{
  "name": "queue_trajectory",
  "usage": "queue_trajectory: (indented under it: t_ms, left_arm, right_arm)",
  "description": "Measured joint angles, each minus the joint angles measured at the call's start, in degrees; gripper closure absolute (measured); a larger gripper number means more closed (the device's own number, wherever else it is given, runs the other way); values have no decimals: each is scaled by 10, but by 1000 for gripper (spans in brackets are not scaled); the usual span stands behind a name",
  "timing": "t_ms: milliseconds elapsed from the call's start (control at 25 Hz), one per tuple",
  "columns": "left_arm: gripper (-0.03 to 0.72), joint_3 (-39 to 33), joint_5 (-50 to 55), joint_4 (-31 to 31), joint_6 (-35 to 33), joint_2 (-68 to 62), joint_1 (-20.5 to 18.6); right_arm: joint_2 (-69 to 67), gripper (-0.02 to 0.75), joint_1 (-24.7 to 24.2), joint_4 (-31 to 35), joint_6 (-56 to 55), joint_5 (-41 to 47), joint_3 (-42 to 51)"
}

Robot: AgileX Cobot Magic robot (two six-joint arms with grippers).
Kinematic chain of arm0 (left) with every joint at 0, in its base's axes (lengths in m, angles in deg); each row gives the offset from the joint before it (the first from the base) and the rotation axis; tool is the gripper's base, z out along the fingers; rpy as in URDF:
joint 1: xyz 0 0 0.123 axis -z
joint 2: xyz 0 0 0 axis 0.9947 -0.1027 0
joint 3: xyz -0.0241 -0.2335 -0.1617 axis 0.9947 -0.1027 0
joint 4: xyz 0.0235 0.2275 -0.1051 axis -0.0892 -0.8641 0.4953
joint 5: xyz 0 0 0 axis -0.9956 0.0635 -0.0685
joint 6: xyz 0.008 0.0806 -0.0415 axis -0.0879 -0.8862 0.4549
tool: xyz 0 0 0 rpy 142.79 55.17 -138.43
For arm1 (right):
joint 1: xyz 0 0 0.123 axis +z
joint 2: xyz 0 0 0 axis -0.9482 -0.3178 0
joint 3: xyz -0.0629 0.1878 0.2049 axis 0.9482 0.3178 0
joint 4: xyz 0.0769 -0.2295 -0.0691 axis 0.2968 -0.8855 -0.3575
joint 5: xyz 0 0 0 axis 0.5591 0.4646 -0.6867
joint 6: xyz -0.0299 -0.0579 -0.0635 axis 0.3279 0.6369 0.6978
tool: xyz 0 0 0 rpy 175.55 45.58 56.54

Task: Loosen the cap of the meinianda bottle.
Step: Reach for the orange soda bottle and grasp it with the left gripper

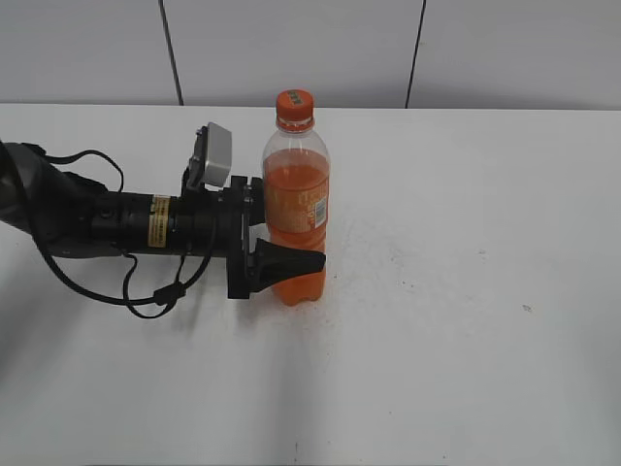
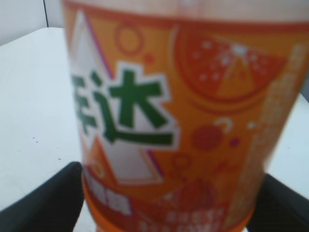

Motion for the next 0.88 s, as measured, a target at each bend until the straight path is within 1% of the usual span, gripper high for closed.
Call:
queue_trajectory:
  t_ms: [160,280,320,880]
  left_arm:
    - [186,2,0,-1,3,-6,0]
    - [266,2,-2,1,3,-6,0]
    - [281,2,-2,1,4,-6,0]
    - [288,2,-2,4,6,-6,1]
  right_arm:
    - [0,275,0,0,0,0,0]
    - [0,275,0,0,0,0,0]
    - [0,275,0,0,0,0,0]
    - [0,275,0,0,0,0,0]
